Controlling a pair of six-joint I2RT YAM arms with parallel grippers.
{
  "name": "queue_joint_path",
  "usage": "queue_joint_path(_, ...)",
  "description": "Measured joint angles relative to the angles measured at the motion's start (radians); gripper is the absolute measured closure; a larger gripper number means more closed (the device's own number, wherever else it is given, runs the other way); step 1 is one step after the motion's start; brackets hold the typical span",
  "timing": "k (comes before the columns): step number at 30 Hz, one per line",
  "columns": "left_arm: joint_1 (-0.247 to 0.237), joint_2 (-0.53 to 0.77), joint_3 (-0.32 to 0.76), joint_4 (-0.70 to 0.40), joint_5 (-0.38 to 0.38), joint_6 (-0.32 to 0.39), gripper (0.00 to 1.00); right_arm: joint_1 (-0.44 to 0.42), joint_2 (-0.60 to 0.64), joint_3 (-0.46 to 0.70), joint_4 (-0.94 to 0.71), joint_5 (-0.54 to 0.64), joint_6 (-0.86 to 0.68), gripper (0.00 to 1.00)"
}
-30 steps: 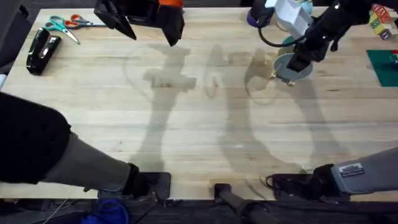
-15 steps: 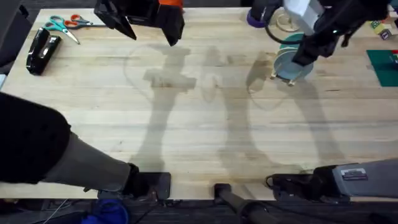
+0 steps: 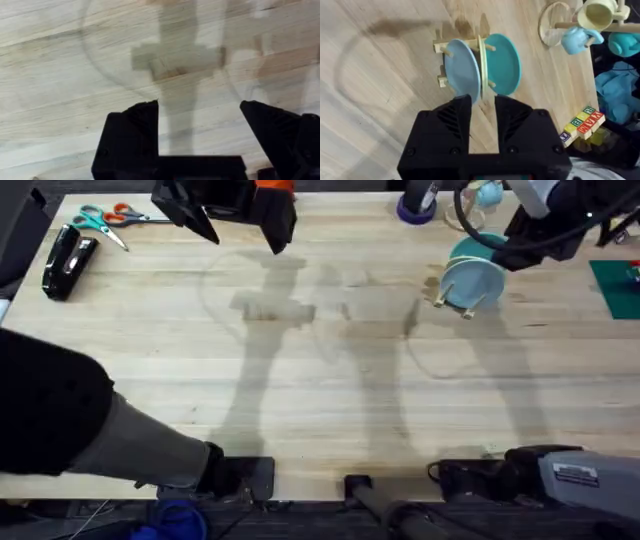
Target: Pick up the plates from the table one by one and place each into a slot on the dish rack.
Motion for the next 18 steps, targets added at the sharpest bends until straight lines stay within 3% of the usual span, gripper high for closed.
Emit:
queue_joint_path(7, 0.0, 0.0, 0.0, 0.0, 0.0, 0.0, 0.007, 0.001, -0.005, 0.0, -0.001, -0.002, 0.001, 0.69)
queue_joint_path(8, 0.0, 0.0, 0.0, 0.0, 0.0, 0.0, 0.007, 0.002, -0.005, 0.0, -0.001, -0.002, 0.006, 0.625)
queue_joint_path(12, 0.0, 0.0, 0.0, 0.0, 0.0, 0.0, 0.007, 0.015, -0.005, 0.0, -0.001, -0.003, 0.004, 0.058)
queue_joint_path(18, 0.0, 0.0, 0.0, 0.0, 0.0, 0.0, 0.007, 0.039, -0.005, 0.0, -0.001, -0.006, 0.004, 0.009)
